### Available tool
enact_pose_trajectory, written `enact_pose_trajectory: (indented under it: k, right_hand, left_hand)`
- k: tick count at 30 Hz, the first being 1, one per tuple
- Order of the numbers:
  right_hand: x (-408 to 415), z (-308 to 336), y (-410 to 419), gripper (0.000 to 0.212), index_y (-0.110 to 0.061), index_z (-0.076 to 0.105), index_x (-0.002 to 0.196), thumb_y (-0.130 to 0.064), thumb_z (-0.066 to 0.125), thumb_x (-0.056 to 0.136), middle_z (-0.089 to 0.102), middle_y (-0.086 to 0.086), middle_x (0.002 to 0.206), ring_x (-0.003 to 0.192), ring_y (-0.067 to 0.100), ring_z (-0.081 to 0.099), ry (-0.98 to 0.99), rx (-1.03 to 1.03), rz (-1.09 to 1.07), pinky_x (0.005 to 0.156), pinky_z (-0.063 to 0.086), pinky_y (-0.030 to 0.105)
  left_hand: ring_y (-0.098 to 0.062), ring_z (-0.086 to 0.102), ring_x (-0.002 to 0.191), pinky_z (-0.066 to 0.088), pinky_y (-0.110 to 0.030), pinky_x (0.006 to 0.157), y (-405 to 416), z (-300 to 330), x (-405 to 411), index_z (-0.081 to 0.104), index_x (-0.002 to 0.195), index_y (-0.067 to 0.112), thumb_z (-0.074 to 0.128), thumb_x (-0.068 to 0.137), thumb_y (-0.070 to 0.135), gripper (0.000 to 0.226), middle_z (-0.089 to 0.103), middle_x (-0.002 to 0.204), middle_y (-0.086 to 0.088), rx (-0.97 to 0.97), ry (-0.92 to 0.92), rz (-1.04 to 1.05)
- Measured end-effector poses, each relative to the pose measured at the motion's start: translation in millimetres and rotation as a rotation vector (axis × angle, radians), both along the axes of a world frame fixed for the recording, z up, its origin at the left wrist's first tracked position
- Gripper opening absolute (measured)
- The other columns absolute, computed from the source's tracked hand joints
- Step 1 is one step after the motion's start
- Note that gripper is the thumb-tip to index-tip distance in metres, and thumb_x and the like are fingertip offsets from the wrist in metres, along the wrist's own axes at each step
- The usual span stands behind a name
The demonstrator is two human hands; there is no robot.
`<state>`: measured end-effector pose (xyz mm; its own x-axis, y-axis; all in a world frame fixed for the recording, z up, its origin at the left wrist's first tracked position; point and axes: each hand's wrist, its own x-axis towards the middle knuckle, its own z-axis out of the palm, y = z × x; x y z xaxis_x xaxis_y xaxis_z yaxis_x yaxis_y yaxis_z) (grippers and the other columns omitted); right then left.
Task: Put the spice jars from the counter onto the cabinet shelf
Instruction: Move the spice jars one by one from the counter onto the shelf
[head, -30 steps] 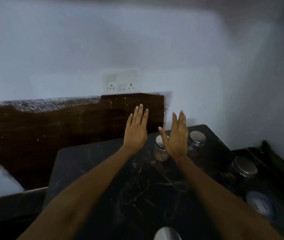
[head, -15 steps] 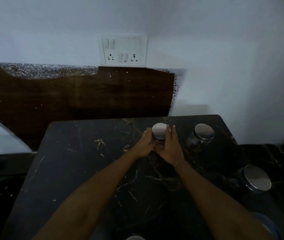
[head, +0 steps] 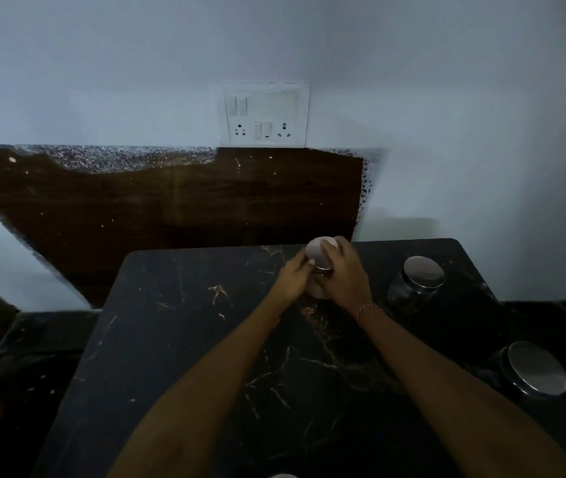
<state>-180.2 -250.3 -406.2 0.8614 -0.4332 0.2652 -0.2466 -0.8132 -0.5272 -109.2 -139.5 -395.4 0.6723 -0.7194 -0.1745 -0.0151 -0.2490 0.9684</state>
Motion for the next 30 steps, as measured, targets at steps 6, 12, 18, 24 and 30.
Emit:
enact_pose_trajectory:
  k: [6,12,18,24,30]
  right_hand:
    - [5,66,10,0.061,-0.022,0.051,0.127,-0.016,0.077,0.072,0.048,0.000,0.130,0.120,0.018,0.047,0.003,0.548,0.217,0.089,0.045,0.024]
    - [-3,105,30,0.042,-0.027,0.057,0.109,-0.007,0.070,0.075,0.047,0.001,0.124,0.116,0.025,0.046,-0.123,1.087,0.415,0.086,0.049,0.034]
    - [-2,127,51,0.052,-0.025,0.051,0.121,-0.016,0.070,0.073,0.051,0.005,0.125,0.114,0.026,0.054,-0.260,1.304,0.344,0.078,0.054,0.035]
    - [-12,124,77,0.060,-0.027,0.037,0.135,-0.026,0.066,0.083,0.051,0.000,0.132,0.108,0.012,0.054,-0.129,0.922,0.117,0.081,0.049,0.026]
    - [-13,127,80,0.088,-0.025,0.028,0.139,-0.021,0.080,0.068,0.047,0.002,0.136,0.126,0.021,0.045,-0.094,0.663,0.125,0.101,0.042,0.036]
  left_hand:
    - [-0.013,0.053,0.111,0.048,-0.025,0.085,39,53,25,0.039,0.138,0.026,0.053,0.092,0.021,0.048,0.050,0.128,0.000,-0.149,0.070,-0.069]
    - [-0.021,0.059,0.106,0.055,-0.035,0.080,88,89,21,0.043,0.130,0.027,0.059,0.077,0.047,0.058,0.054,0.122,-0.007,-0.161,0.354,-0.217]
    - [-0.031,0.057,0.109,0.049,-0.050,0.087,100,103,12,0.049,0.119,0.022,0.084,0.049,0.047,0.082,0.056,0.120,-0.015,-0.319,0.622,-0.230]
    - [-0.023,0.062,0.108,0.054,-0.038,0.083,86,95,11,0.052,0.119,0.028,0.032,0.094,0.050,0.039,0.061,0.120,-0.010,-0.439,0.345,-0.044]
    - [-0.016,0.068,0.096,0.057,-0.033,0.073,85,100,10,0.053,0.125,0.025,0.029,0.099,0.034,0.036,0.070,0.107,-0.002,-0.468,0.380,0.020]
